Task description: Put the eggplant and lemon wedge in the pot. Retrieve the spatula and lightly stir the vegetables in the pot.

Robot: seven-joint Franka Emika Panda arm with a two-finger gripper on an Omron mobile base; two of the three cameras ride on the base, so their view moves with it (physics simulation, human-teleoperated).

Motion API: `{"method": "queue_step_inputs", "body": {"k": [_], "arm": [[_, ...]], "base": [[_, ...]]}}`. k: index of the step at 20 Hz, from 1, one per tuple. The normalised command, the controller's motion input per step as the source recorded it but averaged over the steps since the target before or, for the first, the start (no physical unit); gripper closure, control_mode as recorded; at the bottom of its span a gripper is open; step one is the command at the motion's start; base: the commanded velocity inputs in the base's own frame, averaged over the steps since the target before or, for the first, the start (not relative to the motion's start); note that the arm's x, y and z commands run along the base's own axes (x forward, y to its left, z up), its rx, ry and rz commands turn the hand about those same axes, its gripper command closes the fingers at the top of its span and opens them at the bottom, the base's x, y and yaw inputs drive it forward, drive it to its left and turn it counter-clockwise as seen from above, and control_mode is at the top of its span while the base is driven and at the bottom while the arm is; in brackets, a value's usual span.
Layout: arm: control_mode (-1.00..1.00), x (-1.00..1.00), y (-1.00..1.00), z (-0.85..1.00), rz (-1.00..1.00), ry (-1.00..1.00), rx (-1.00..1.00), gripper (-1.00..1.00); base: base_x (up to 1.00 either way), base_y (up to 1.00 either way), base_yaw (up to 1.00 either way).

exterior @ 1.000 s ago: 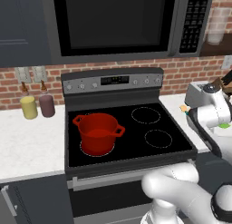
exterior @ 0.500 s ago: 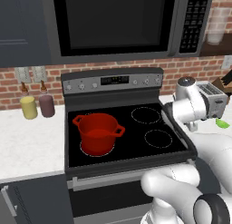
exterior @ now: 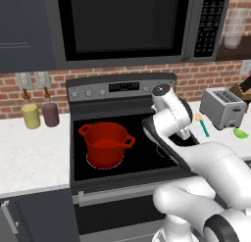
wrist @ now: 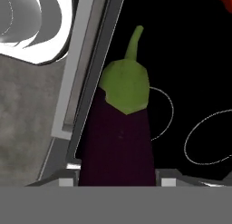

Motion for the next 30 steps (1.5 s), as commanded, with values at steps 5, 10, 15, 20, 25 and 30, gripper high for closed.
{"method": "queue_step_inputs", "body": {"k": [5,10,15,20,25,30], "arm": [[-1.0,0.0,0.99,0.1,0.03,-0.09,-0.33,1.0],[-1.0,0.2,0.74,0.38,0.0,-0.06,-0.22,1.0],[-1.0,0.09,0.34,0.59,0.0,-0.03,-0.08,1.0],[-1.0,0.24,0.31,0.2,0.0,0.0,0.0,1.0],[-1.0,0.67,0.5,-0.25,0.0,0.01,0.0,1.0],[-1.0,0.57,0.56,-0.43,0.0,0.0,0.0,1.0]], "base": [[0.0,0.0,0.0],[0.0,0.0,0.0],[0.0,0.0,0.0],[0.0,0.0,0.0],[0.0,0.0,0.0],[0.0,0.0,0.0]]}}
